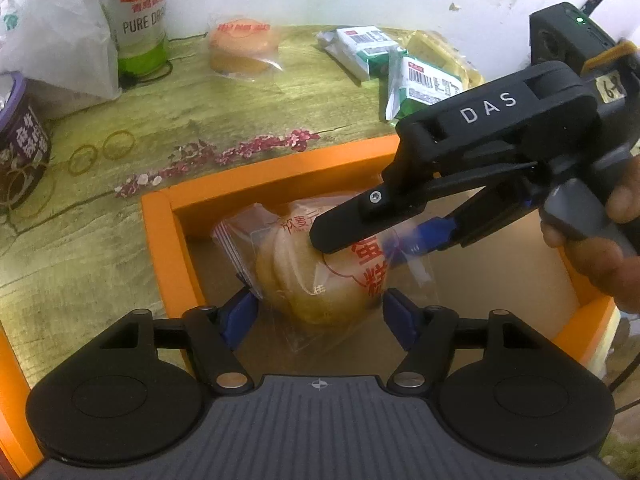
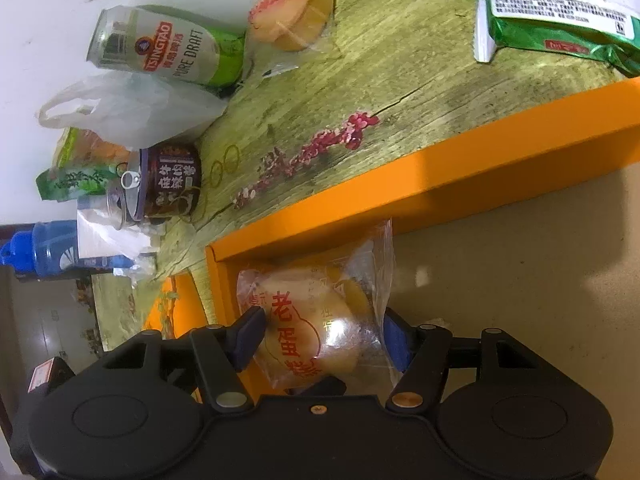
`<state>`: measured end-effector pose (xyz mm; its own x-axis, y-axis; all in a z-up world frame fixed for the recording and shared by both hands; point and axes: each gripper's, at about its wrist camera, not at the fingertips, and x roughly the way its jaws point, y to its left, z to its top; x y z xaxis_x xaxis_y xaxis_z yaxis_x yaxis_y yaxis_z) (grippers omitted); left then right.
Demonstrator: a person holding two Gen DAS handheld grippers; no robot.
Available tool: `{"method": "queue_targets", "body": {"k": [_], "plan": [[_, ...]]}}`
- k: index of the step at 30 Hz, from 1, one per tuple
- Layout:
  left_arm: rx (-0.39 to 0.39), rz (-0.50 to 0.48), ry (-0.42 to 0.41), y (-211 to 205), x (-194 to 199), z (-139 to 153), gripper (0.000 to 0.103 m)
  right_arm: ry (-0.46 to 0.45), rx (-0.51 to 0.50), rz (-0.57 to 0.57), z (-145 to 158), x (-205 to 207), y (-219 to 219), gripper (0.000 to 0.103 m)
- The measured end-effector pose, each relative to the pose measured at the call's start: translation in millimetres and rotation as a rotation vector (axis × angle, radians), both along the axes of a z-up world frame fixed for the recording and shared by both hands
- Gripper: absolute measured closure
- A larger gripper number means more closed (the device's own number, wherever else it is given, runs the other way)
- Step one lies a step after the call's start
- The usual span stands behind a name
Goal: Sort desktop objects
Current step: 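Lift the wrapped cake with both grippers and carry it into the orange tray, then open both grippers to set the cake down on the tray floor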
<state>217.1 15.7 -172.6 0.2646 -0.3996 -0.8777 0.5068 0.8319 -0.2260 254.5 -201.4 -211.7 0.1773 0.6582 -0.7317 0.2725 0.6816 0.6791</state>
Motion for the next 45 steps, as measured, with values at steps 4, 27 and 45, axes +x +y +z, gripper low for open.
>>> {"method": "queue_targets", "body": {"k": [4,27,45], "plan": [[0.010,-0.015,-0.011,-2,-1,1,0.031,0.010,-0.006,-0.024,-2,-2,-2,0.039],[-0.002,-0.087,-0.080,-9,-20,15,0.023,-0.027,-0.020,-0.130,11,-33,-27,0.044],[0.017,-0.092,-0.064,-11,-21,5,0.023,-0.096,-0.167,-0.012,17,-35,-20,0.061]]}}
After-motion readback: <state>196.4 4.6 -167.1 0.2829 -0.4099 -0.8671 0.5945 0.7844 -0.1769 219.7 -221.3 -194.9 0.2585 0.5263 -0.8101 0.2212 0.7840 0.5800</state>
